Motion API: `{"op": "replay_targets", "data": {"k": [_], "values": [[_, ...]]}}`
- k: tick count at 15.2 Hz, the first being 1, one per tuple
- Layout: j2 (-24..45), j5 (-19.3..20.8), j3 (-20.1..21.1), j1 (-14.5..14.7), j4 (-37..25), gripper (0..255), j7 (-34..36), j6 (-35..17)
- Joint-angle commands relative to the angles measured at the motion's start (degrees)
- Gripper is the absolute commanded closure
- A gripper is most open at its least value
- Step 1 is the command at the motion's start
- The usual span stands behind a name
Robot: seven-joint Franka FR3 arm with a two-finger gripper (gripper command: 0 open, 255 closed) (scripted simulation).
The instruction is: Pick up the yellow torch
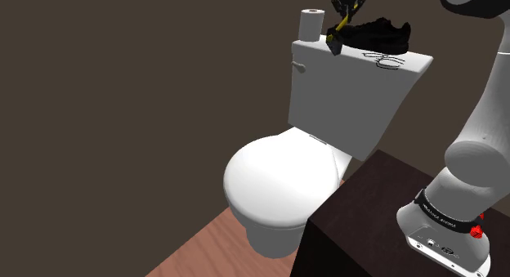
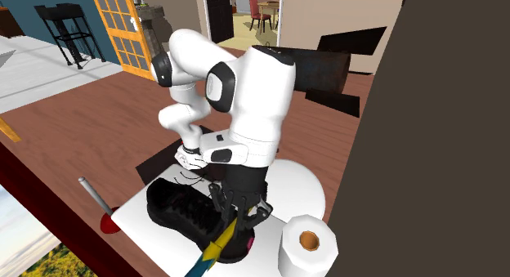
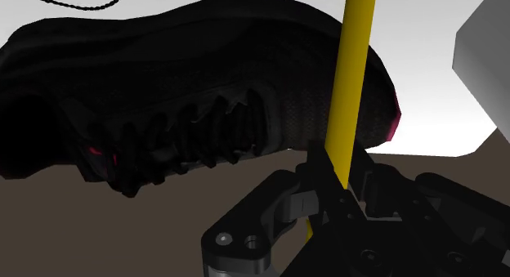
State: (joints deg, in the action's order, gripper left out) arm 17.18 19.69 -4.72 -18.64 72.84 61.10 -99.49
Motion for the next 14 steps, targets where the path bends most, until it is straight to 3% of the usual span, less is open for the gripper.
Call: {"op": "replay_targets", "data": {"k": [1,12,14], "values": [[0.6,-0.1,0.0,0.1,-2.3,255,-0.5,1.7],[6.5,-0.8,-0.2,0.1,-19.9,255,-4.2,12.8],[6.6,-0.8,-0.2,0.1,-20.2,255,-4.3,13.0]]}}
